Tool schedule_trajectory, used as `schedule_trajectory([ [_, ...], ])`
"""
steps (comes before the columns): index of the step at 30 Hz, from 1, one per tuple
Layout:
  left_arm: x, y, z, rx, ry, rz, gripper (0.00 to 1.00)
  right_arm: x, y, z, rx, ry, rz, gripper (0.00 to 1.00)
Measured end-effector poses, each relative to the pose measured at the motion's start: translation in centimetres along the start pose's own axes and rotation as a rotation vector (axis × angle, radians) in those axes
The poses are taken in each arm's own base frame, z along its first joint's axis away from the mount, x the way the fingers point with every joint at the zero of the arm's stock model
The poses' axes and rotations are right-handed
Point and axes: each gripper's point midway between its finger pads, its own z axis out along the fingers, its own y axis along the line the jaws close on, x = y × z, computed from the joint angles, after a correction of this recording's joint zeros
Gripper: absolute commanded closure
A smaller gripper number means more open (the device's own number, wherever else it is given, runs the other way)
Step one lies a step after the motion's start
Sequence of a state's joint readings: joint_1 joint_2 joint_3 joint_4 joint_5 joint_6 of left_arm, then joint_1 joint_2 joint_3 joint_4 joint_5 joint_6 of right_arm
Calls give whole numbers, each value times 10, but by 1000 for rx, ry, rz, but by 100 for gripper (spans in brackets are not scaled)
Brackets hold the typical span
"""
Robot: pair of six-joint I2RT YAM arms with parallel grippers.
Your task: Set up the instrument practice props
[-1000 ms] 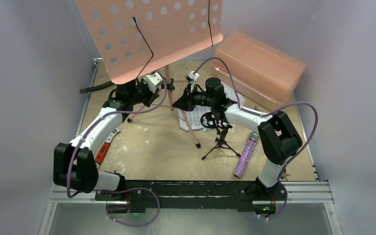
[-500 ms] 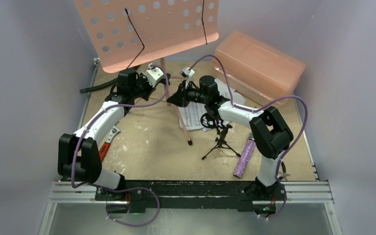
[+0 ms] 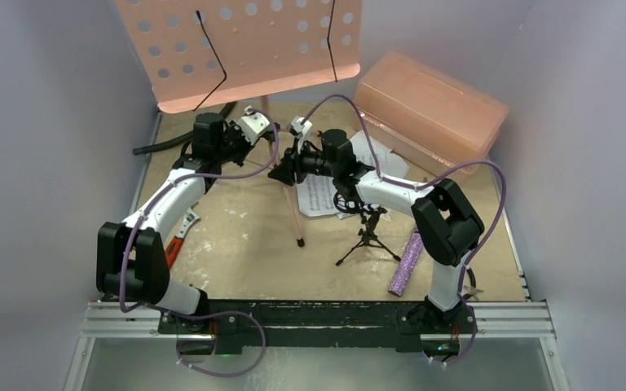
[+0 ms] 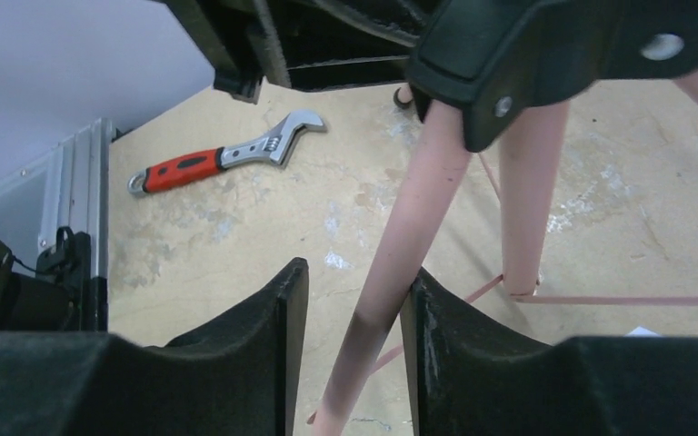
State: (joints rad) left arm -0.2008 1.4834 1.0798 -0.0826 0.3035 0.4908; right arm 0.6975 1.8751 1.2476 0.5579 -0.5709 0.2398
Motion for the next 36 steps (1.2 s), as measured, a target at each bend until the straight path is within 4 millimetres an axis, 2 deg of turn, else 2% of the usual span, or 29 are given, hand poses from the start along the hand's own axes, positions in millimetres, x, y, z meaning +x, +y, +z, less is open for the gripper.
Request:
schedule_trajectory([
  [4, 4, 0, -7, -39, -14, -27, 58, 6, 16, 3, -36, 27, -17, 47],
  [6, 9, -2, -10, -54, -19, -59, 55, 11, 29, 5, -66, 48, -19, 42],
  [14, 22, -3, -35, -153, -13, -173, 49, 15, 60, 5, -121, 81, -28, 24],
  [15, 21, -2, -39, -170, -16, -189, 37, 15, 64, 3, -126, 83, -31, 21],
  [18, 17, 2, -52, -225, -38, -239, 17, 12, 74, -5, -135, 79, -39, 18],
  [19, 15, 4, -57, -242, -46, -256, 13, 10, 76, -8, -135, 76, -40, 18],
  [26, 7, 7, -87, -342, -117, -402, 10, -5, 75, -23, -106, 39, -51, 17],
  [36, 13, -23, -97, -244, -108, -507, 13, -22, 49, -40, -58, -30, -12, 19],
])
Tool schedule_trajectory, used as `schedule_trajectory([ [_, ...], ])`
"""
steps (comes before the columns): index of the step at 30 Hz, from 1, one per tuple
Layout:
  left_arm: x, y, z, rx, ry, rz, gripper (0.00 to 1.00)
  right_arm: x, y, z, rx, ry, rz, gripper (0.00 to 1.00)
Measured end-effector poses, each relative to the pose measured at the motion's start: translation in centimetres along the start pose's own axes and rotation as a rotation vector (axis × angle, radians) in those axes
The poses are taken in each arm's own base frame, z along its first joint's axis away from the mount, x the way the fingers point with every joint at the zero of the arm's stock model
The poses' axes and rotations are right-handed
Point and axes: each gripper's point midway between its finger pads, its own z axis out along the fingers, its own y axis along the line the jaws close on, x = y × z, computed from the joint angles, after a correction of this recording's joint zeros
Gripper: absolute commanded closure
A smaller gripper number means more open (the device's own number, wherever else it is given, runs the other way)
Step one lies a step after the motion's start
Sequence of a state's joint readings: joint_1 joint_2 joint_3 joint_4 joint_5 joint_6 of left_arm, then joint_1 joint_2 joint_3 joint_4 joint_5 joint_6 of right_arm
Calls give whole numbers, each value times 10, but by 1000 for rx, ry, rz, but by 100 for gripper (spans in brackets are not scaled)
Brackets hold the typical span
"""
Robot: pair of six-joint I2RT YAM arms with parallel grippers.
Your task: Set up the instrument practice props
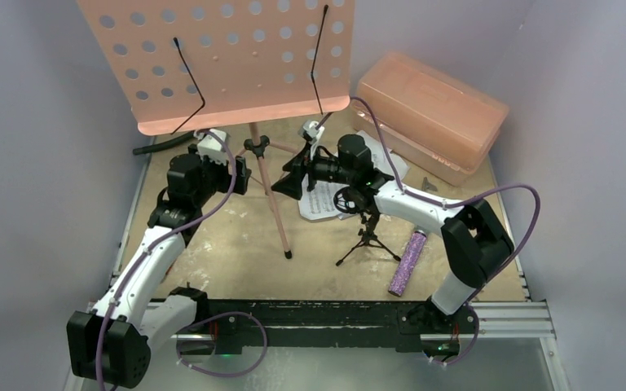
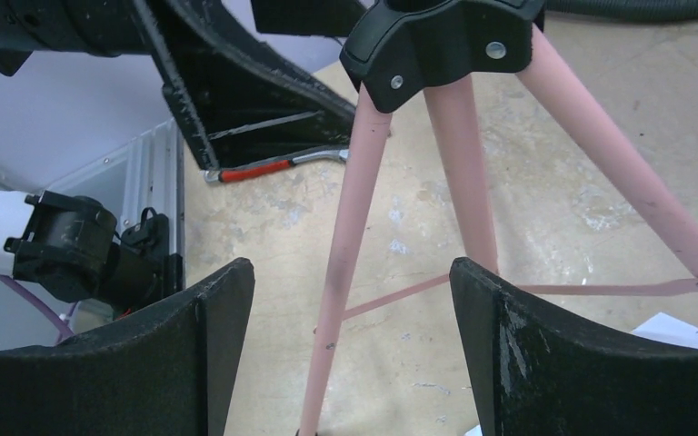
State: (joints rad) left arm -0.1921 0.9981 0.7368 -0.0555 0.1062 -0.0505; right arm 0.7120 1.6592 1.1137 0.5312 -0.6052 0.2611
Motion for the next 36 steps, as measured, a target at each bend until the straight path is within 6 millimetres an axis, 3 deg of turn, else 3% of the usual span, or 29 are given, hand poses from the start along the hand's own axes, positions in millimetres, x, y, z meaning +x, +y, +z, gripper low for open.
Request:
schedule_trajectory([
  [6, 8, -20, -11, 104, 2, -16, 15, -14, 3, -6, -24, -101, -66, 19],
  [16, 10, -55, -17, 288, -17, -95, 16, -74, 14, -15, -79, -347, -195, 20],
  [21, 11, -65, -17, 340, -41, -161, 20, -97, 10, -1, -103, -412, -223, 24],
  [26, 12, -68, -12, 351, -54, -229, 23, -104, -1, 17, -127, -443, -210, 29],
  [36, 14, -75, 12, 378, -49, -326, 43, -117, -8, 33, -162, -493, -190, 42],
])
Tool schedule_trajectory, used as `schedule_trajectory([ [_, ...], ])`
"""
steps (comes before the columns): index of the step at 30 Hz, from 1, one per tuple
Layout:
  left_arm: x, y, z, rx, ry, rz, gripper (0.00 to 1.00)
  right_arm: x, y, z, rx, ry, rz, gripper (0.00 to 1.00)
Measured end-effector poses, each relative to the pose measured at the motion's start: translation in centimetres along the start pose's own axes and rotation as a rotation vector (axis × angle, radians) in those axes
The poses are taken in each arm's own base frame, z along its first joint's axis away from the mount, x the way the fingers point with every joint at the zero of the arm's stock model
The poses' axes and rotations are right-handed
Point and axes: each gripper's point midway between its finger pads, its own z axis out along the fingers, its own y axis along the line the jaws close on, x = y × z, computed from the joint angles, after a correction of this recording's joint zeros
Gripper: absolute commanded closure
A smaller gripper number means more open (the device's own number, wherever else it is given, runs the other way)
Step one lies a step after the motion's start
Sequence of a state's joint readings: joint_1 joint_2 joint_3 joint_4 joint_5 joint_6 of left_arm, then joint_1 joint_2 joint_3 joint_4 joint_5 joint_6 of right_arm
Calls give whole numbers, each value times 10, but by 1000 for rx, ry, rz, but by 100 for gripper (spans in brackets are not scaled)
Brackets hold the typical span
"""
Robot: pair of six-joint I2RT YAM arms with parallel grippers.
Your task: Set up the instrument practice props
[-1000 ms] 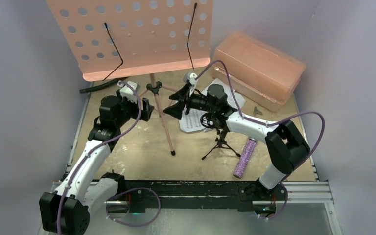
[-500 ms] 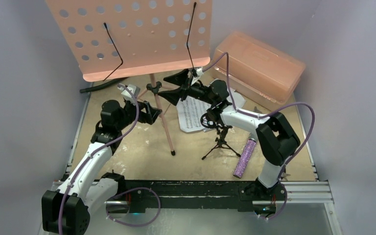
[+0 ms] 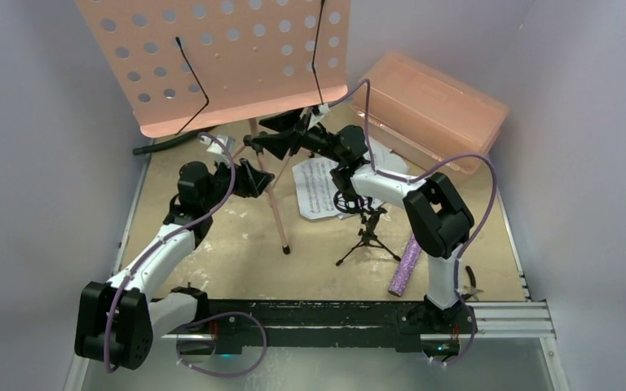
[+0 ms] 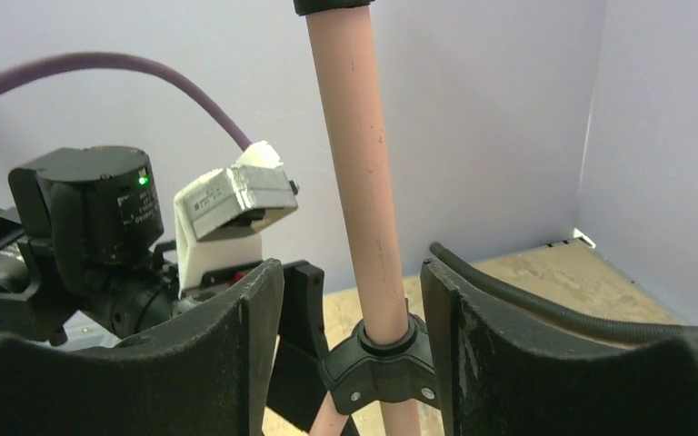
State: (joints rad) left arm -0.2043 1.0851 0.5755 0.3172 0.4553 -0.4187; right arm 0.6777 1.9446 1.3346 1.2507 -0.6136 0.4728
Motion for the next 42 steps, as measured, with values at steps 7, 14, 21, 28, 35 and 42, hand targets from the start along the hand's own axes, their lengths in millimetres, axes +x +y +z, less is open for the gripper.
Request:
schedule_trajectory([
  [7, 2, -3, 9, 36, -1, -12, 68, 3, -7, 11, -14, -23, 30, 48],
  [14, -2, -11, 13, 81, -9, -11, 94, 5, -10, 15, -18, -48, 61, 45],
  [21, -2, -12, 14, 88, -5, -12, 100, 16, -15, 13, -2, -73, 147, 35],
  [28, -2, -13, 15, 93, -2, -12, 100, 12, -12, 11, -14, -111, 170, 41],
  [35, -3, -12, 17, 91, 1, -10, 100, 1, -17, 25, -34, -129, 145, 51],
  [42, -6, -10, 20, 87, 8, -1, 100, 1, -26, 39, -37, -111, 120, 93],
])
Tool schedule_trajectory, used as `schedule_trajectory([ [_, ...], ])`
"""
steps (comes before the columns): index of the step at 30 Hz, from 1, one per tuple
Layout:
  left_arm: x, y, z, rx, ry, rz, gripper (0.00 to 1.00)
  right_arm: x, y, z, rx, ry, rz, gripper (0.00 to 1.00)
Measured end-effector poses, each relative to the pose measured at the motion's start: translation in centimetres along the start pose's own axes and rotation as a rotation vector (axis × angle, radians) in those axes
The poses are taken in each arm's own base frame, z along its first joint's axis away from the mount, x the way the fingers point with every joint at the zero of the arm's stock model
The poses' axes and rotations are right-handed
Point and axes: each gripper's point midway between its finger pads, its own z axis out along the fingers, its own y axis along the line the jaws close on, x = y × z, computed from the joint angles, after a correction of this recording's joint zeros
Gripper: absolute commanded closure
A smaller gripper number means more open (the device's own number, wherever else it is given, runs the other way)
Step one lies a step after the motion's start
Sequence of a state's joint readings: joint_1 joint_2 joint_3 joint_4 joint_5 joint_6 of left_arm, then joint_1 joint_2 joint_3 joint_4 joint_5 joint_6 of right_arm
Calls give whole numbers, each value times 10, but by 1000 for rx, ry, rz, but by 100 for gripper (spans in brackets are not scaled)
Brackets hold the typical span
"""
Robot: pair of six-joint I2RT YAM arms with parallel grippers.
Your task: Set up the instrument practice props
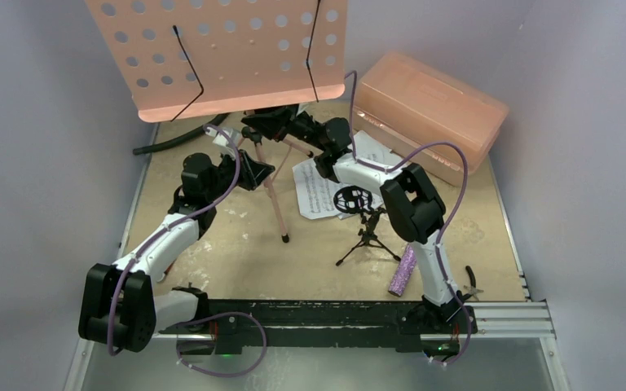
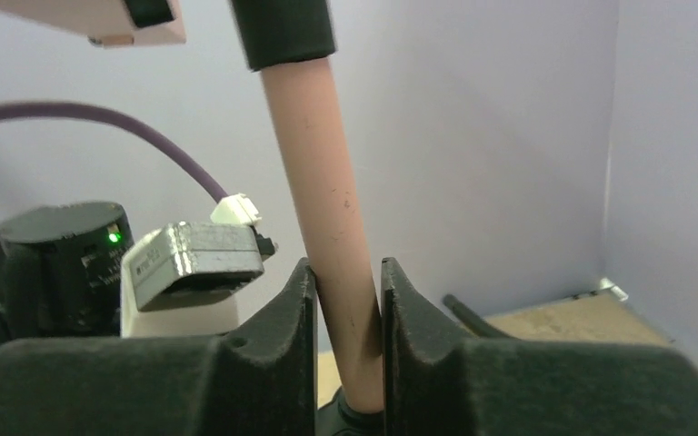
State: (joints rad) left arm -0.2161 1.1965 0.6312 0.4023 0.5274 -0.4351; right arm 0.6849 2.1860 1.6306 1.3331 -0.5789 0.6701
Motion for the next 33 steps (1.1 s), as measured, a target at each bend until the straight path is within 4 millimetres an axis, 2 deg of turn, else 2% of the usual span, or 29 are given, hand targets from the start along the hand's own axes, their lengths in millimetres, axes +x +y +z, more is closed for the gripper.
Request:
schedule_trajectory([
  [1, -1, 1, 1, -2, 0, 1, 100, -1, -1, 1, -7, 1, -27, 100],
  [5, -4, 1, 3, -2, -4, 2, 100, -3, -6, 2, -35, 8, -149, 100],
  [16, -12, 10, 17, -11, -15, 5, 100, -8, -22, 11, 0, 50, -146, 100],
  [26, -10, 16, 33, 2, 3, 21, 100, -10, -28, 5, 17, 48, -164, 100],
  [33, -9, 15, 47, 25, 30, 48, 100, -23, -41, -5, 86, 30, -199, 100],
])
